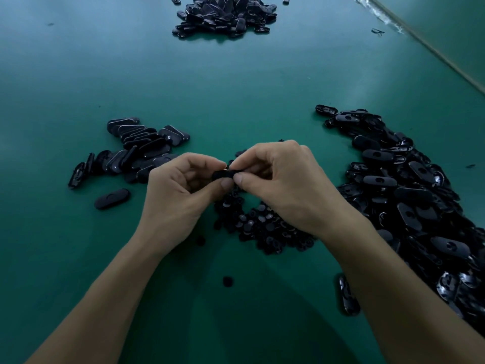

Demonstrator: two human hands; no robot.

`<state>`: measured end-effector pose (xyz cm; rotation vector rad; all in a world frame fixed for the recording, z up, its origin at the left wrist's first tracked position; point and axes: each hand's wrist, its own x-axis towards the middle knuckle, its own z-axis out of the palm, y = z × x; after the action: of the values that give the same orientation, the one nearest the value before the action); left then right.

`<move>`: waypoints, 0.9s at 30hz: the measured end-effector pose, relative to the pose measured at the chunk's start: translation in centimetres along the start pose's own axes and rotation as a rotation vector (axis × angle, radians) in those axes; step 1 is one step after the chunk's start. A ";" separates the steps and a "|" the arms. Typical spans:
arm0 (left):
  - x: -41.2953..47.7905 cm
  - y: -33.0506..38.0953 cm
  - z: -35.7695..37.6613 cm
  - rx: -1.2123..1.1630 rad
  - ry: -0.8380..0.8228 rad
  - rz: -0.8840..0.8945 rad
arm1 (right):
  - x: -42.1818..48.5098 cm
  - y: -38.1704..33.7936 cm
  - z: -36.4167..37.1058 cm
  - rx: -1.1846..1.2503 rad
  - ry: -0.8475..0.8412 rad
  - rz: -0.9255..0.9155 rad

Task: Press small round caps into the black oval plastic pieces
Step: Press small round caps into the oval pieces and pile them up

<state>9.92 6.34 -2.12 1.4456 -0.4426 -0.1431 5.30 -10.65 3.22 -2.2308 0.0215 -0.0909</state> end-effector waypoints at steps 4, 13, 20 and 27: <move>0.0 -0.1 0.0 -0.027 0.014 -0.035 | -0.1 0.0 0.1 0.023 -0.006 0.010; 0.1 0.1 0.2 0.003 0.056 -0.065 | -0.3 -0.4 0.8 0.031 0.042 0.042; 0.1 0.2 0.3 -0.004 0.068 -0.082 | -0.3 -0.5 0.5 0.048 0.033 0.058; -0.1 0.2 0.4 -0.003 0.093 -0.094 | -0.4 -0.5 0.3 0.019 0.037 0.066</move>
<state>9.65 6.01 -1.87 1.4645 -0.2991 -0.1510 4.92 -10.08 3.45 -2.2067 0.1136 -0.0962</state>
